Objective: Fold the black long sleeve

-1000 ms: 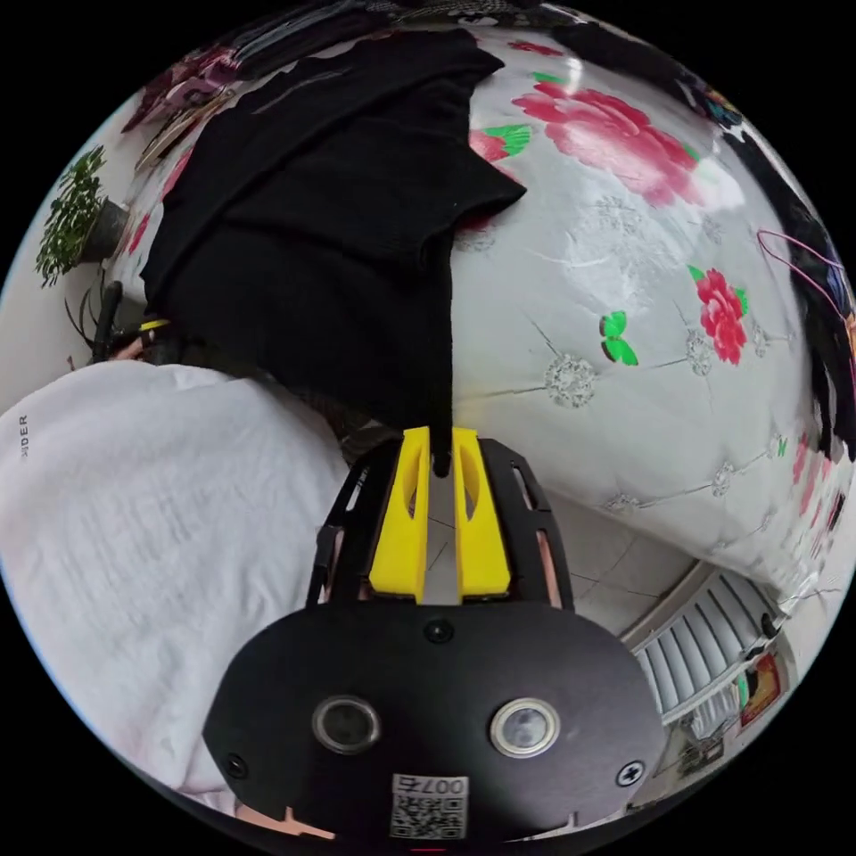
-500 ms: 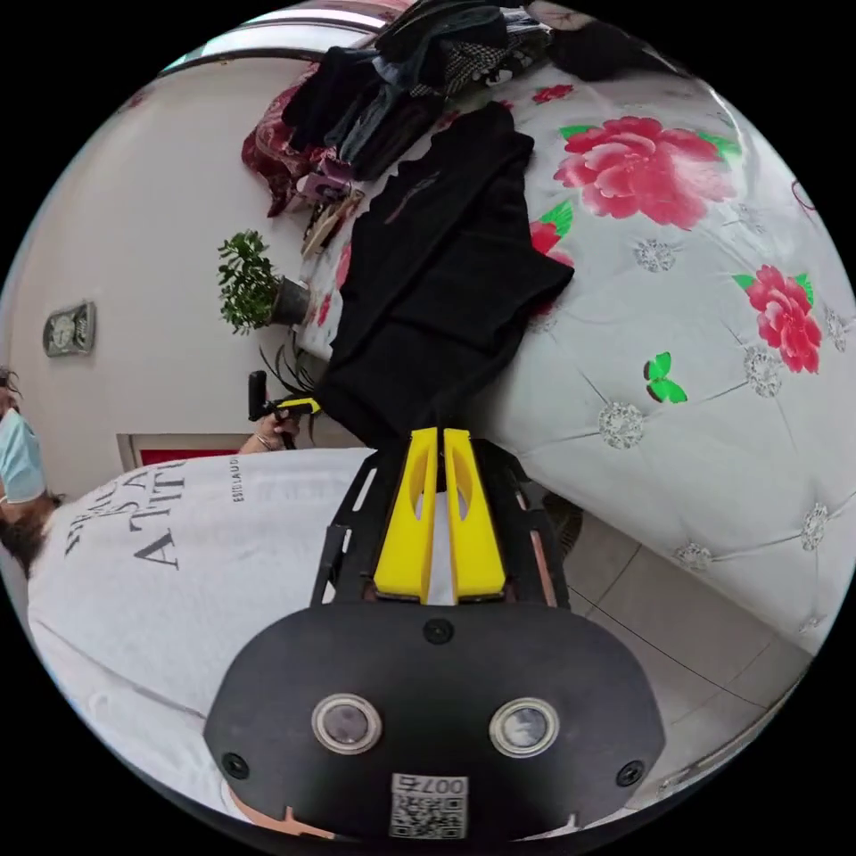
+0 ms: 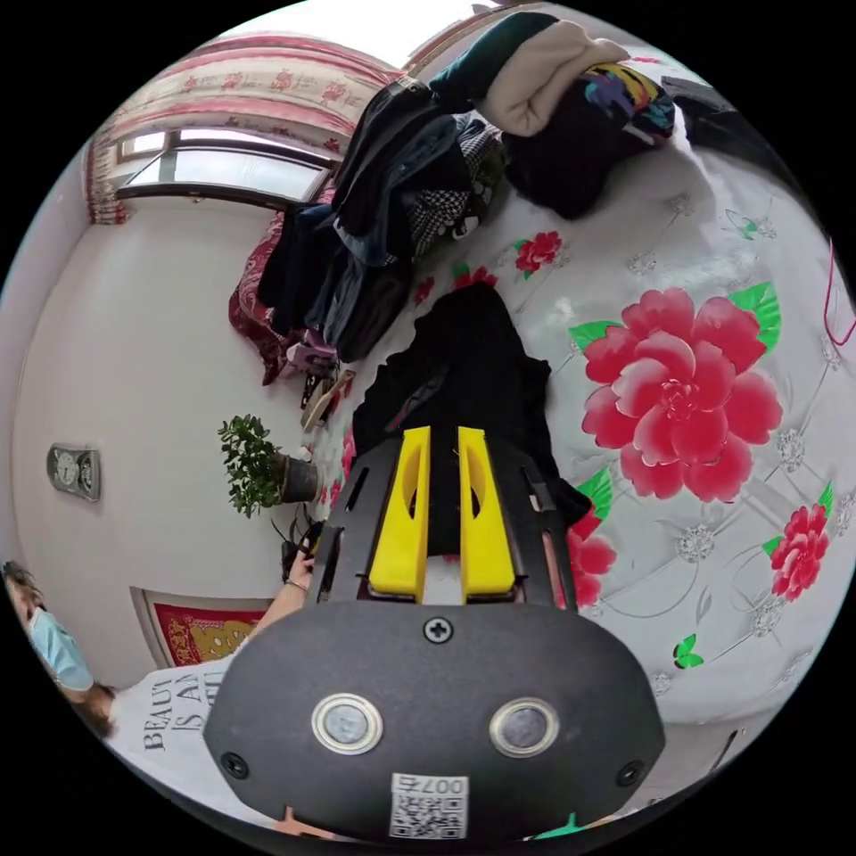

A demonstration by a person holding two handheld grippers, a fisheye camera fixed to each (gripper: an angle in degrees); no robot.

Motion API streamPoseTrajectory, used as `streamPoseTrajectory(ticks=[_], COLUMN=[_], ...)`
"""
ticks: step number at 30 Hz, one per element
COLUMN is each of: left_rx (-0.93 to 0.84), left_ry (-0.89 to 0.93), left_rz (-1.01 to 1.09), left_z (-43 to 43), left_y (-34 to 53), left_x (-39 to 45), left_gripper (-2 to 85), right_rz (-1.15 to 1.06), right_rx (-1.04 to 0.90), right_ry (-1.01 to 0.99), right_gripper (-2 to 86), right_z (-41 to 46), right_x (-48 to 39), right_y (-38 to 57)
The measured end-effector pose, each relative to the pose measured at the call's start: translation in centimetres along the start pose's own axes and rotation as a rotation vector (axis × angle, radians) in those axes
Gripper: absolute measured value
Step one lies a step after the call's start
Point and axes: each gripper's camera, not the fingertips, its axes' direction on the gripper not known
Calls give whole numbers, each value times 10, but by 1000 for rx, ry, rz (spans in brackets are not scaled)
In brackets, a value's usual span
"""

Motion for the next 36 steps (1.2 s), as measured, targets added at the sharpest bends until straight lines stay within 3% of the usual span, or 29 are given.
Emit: streamPoseTrajectory(ticks=[5, 12, 14, 19, 24, 32, 36], left_rx=[-176, -305, -316, -396, -385, -379, -365], left_ry=[-330, -420, -506, -496, -394, 65, 130], left_rz=[358, 536, 570, 579, 529, 339, 282], left_z=[16, 53, 61, 69, 48, -34, -49], left_y=[12, 29, 30, 18, 14, 44, 41], left_x=[20, 33, 34, 33, 22, 12, 23], left_gripper=[80, 82, 55, 4, -5, -7, -7], right_rz=[-52, -190, -246, -213, -245, -155, -74], right_rx=[-46, -118, -199, -322, -292, -246, -242], right_ry=[233, 411, 475, 516, 394, 2, -157], right_gripper=[61, 83, 83, 64, 53, 39, 33], right_z=[13, 36, 54, 80, 48, -55, -85], right_x=[17, 5, -1, 0, -5, -12, -18], right_y=[29, 55, 59, 62, 71, 106, 84])
